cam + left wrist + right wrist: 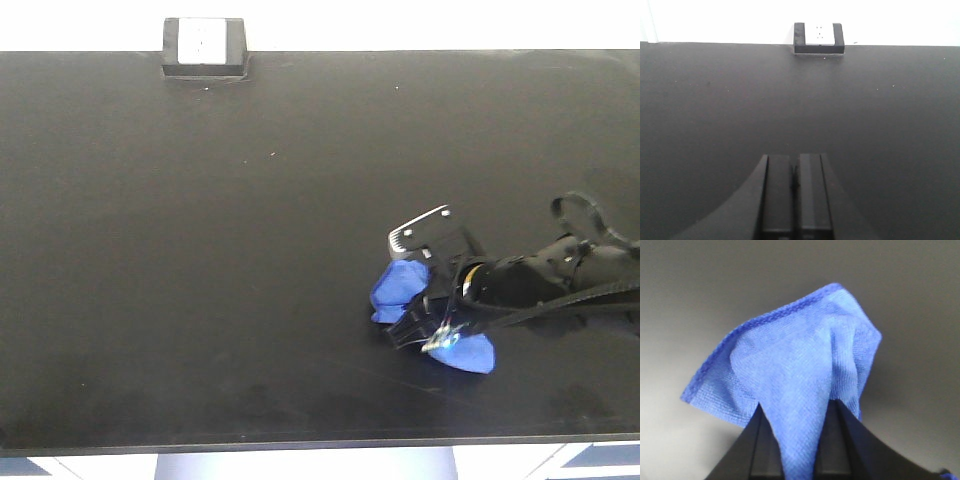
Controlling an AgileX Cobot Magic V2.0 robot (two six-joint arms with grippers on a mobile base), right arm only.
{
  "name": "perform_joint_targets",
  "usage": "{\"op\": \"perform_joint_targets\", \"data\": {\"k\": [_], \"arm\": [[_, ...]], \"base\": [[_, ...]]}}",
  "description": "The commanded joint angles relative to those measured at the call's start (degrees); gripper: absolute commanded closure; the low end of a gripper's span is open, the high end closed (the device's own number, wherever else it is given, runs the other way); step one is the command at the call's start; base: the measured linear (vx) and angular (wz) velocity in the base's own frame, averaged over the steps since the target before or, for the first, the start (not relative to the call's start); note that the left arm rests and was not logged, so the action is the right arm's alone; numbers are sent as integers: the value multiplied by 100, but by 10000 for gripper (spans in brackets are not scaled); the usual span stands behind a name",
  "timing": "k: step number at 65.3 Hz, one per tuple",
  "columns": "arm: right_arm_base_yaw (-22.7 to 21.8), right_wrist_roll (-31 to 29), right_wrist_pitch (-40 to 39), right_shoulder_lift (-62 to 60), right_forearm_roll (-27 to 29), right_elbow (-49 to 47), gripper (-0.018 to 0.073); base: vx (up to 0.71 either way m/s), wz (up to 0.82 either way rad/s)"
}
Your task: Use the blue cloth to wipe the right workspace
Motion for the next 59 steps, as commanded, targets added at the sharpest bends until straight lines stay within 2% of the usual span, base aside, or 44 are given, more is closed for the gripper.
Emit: {"op": "perform_joint_targets", "data": {"k": [1, 10, 17, 23, 25, 28, 32, 39, 47, 50, 54, 59], "arm": [[-415, -43, -192, -197, -126, -127, 559], [-1694, -50, 160, -197, -416, -127, 559], [-2821, -35, 270, -197, -432, -127, 559], [-3443, 60, 282, -197, -149, -127, 559], [-3494, 53, 282, -197, -39, -127, 559], [-3396, -61, 306, -197, 127, -127, 559], [-3049, -274, 331, -197, 284, -127, 559], [-1925, -633, 337, -197, 499, -127, 559], [-381, -713, 137, -197, 511, -127, 559], [19, -713, -4, -197, 511, -127, 559], [404, -713, -209, -197, 450, -127, 559], [457, -717, -293, -197, 388, -127, 559]], "base": [[0, 0], [0, 0], [0, 0], [0, 0], [0, 0], [0, 0], [0, 0], [0, 0], [0, 0], [0, 0], [0, 0], [0, 0]]}}
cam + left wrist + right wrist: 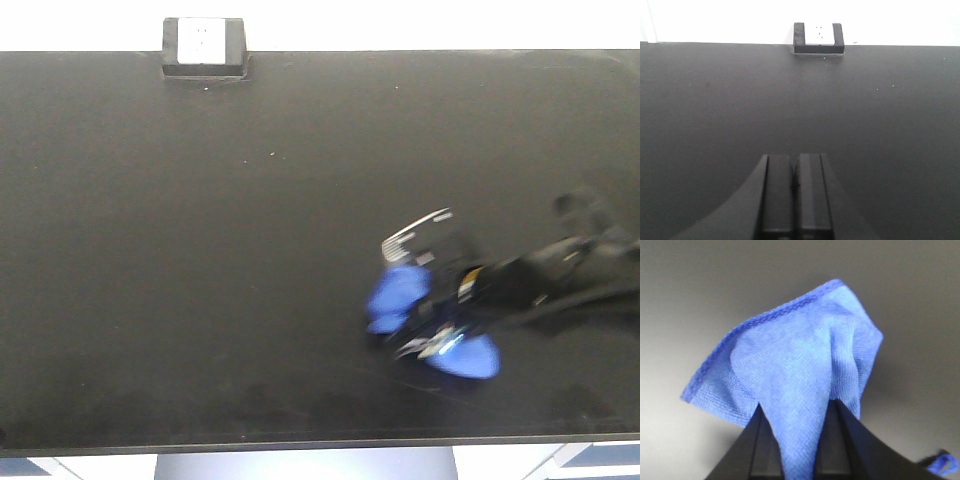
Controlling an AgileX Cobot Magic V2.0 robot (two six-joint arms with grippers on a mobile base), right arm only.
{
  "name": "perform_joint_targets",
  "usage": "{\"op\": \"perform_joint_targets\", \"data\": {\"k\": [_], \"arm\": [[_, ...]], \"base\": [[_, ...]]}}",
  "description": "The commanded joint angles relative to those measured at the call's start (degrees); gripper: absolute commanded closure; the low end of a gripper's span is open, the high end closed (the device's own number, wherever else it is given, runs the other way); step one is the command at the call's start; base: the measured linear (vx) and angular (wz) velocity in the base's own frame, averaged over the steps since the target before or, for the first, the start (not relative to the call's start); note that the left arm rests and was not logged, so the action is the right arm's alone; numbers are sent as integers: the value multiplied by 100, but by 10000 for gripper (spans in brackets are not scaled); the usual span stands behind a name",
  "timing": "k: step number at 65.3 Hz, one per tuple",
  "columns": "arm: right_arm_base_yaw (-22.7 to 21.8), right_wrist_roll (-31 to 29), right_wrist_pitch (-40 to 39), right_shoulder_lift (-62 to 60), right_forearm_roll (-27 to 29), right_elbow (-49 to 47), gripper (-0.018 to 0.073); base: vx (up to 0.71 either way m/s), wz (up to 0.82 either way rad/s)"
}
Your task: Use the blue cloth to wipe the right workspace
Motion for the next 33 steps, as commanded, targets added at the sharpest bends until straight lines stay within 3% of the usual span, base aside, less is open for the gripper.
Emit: {"op": "perform_joint_targets", "data": {"k": [1, 6, 20, 25, 33], "arm": [[101, -66, -385, -197, -88, -116, 559], [-222, -79, -323, -197, -173, -116, 559], [-2063, 2, -201, -197, -195, -116, 559], [-2534, 60, -206, -197, -150, -116, 557], [-2801, 1, -219, -197, -156, -116, 537]], "base": [[0, 0], [0, 0], [0, 0], [0, 0], [0, 0]]}}
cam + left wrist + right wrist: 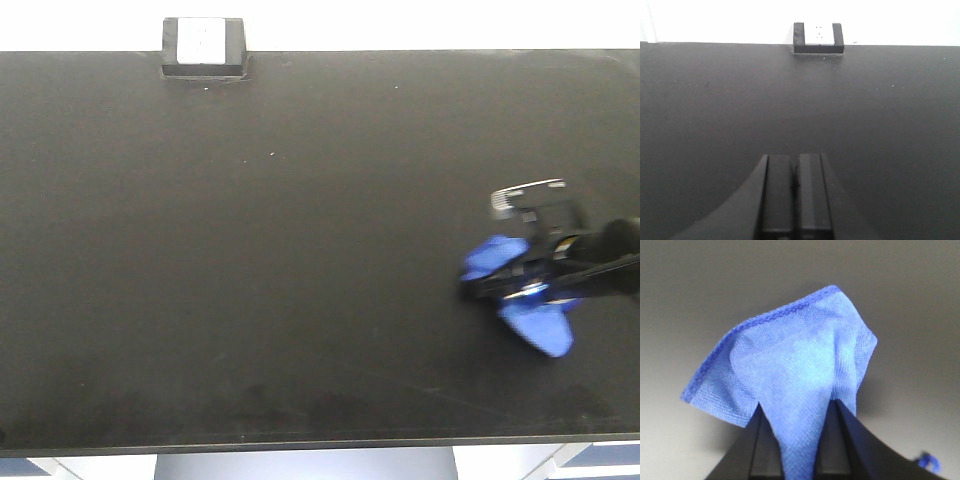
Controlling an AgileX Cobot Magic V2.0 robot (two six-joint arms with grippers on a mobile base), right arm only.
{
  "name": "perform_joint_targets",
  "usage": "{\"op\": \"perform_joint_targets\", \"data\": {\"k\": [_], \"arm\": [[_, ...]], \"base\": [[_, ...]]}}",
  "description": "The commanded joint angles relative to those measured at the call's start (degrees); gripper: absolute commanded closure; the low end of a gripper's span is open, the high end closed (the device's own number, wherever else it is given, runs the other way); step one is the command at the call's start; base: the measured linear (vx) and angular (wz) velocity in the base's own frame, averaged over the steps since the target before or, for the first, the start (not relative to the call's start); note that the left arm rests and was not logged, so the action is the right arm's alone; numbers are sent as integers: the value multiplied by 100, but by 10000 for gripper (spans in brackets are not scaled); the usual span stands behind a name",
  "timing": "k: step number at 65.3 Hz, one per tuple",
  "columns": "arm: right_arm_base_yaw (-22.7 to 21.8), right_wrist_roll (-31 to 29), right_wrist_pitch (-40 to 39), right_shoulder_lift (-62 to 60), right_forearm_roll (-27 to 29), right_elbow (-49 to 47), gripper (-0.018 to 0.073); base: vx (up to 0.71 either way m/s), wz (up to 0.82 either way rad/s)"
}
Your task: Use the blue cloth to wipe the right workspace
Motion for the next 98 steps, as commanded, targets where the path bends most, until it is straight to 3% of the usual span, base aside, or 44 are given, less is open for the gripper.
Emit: {"op": "perform_joint_targets", "data": {"k": [1, 11, 31, 41, 55, 65, 74, 79, 87, 98], "arm": [[-153, -56, -189, -197, -23, -116, 532], [-144, -155, -189, -197, -23, -116, 427], [-144, -155, -149, -259, -48, -136, -46], [-144, -157, -128, -808, -61, -136, -123], [-144, -111, 490, -2258, 125, -136, -95], [-144, -111, 1163, -3670, 223, -129, -13], [-144, -111, 1519, -4924, 402, -49, 165], [-144, -111, 1510, -5554, 472, 189, 330], [-144, -111, 996, -6373, 642, 1008, 576], [-144, -191, -772, -6711, 658, 2136, 570]], "base": [[0, 0], [0, 0], [0, 0], [0, 0], [0, 0], [0, 0], [0, 0], [0, 0], [0, 0], [0, 0]]}}
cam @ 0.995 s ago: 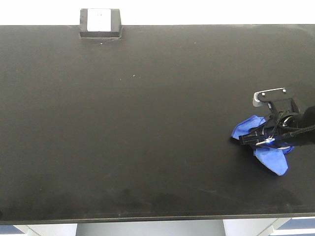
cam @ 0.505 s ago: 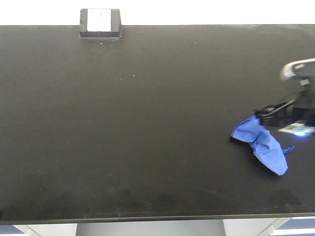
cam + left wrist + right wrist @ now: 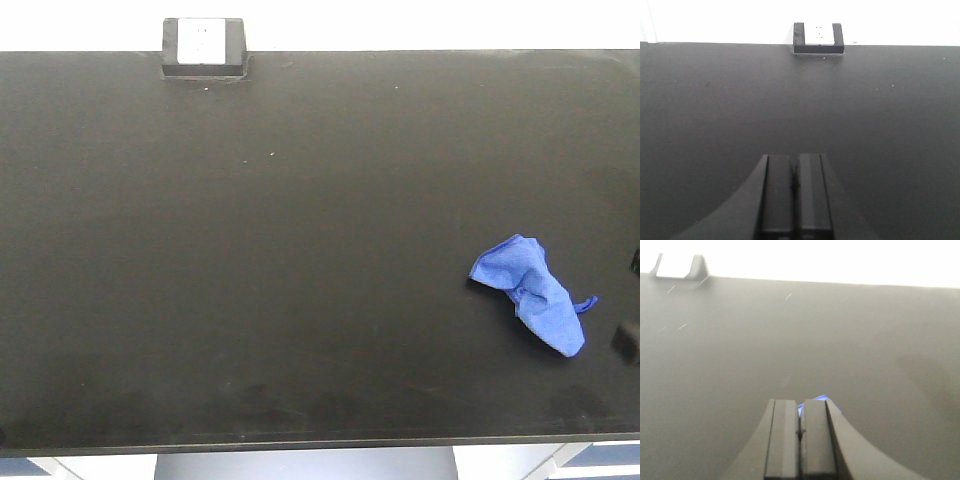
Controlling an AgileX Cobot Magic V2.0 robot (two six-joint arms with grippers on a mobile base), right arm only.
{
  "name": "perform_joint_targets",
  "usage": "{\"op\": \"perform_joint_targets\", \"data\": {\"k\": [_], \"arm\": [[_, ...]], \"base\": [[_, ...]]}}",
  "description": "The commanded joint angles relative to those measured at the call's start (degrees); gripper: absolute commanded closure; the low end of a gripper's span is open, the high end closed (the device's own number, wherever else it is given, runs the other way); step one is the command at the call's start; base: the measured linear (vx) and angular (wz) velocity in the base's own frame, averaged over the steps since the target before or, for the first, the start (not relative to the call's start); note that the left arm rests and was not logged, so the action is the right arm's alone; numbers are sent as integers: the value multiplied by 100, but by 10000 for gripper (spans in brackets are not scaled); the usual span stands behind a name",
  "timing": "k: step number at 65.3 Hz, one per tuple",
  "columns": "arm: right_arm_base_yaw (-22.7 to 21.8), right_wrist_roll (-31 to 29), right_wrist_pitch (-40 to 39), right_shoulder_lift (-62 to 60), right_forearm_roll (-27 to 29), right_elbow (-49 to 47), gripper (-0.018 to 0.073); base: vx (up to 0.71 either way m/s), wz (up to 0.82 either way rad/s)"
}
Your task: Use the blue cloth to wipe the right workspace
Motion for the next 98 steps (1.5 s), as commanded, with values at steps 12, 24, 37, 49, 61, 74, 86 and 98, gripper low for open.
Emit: {"op": "perform_joint_targets", "data": {"k": [12, 24, 37, 49, 61, 74, 86, 98], "arm": [[-27, -21, -1584, -20, 60, 375, 567], [-27, -16, -1447, -20, 64, 393, 567], [-27, -16, -1441, -20, 64, 393, 567], [-27, -16, -1441, -20, 64, 393, 567], [-39, -13, -1384, -704, -138, 480, 567], [-39, 122, -1493, -2046, -138, 1449, 567], [-39, 134, -1613, -2592, -138, 2074, 567], [-39, 134, -1608, -2585, -153, 2075, 567]], "base": [[0, 0], [0, 0], [0, 0], [0, 0], [0, 0], [0, 0], [0, 0], [0, 0]]}}
